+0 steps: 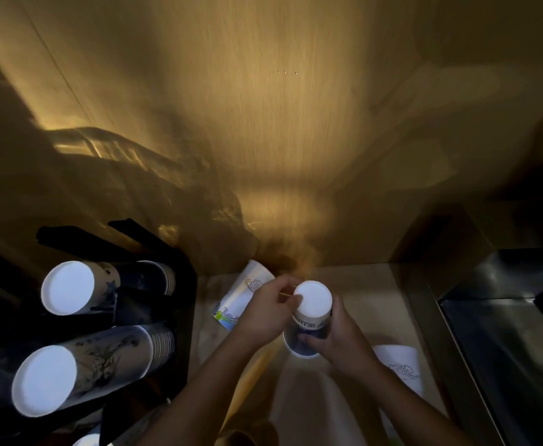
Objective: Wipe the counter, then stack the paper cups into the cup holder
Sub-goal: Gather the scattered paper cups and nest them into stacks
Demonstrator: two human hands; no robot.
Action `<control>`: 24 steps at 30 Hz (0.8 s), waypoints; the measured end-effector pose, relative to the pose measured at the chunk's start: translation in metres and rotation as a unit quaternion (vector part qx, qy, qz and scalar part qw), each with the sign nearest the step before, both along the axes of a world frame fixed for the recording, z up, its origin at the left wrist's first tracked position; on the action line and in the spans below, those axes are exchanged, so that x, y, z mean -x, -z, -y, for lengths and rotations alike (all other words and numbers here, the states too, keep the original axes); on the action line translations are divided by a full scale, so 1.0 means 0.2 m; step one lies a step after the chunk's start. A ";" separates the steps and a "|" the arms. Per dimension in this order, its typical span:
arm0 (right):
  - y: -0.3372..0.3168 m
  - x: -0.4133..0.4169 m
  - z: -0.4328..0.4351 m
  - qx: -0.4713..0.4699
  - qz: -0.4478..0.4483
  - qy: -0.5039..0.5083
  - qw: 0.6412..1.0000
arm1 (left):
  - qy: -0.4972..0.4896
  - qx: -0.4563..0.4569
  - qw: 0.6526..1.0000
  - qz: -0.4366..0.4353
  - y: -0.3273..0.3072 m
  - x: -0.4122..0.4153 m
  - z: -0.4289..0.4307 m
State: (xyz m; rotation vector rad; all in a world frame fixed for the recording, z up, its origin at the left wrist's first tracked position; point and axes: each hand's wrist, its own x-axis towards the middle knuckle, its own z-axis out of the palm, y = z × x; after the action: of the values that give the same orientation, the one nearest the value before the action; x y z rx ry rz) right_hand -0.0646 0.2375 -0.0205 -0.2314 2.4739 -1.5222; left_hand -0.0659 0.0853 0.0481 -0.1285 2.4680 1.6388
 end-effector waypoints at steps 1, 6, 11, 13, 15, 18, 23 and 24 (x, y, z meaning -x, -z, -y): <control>0.01 0.00 0.00 -0.001 -0.001 0.005 1.000 | 0.003 -0.001 1.000 -0.004 0.01 0.00 0.00; 0.04 0.05 -0.02 -0.008 -0.001 0.019 1.000 | 0.007 0.011 1.000 -0.028 0.05 0.04 -0.03; 0.02 0.15 -0.08 0.012 0.021 0.033 0.999 | 0.013 0.015 1.000 -0.012 0.06 0.16 -0.09; 0.01 0.21 -0.10 0.007 0.018 0.034 0.999 | 0.014 0.005 1.000 -0.005 0.06 0.23 -0.11; 0.01 0.27 -0.12 -0.003 0.025 0.029 0.999 | 0.015 0.002 1.000 -0.007 0.06 0.29 -0.14; 0.01 0.35 -0.14 -0.034 0.034 0.024 0.999 | 0.018 0.001 0.999 -0.027 0.06 0.35 -0.16; 0.00 0.39 -0.15 -0.095 0.027 0.053 0.994 | 0.026 0.003 0.999 -0.032 0.09 0.38 -0.16; 0.00 0.39 -0.15 -0.100 0.028 0.057 0.993 | 0.023 0.006 0.999 -0.031 0.09 0.38 -0.15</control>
State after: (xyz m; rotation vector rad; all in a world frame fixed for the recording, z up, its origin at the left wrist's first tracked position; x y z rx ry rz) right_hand -0.1429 0.2676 -0.0211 -0.0139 2.6100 -1.2894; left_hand -0.1412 0.1150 0.0298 -0.0222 2.5067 1.6341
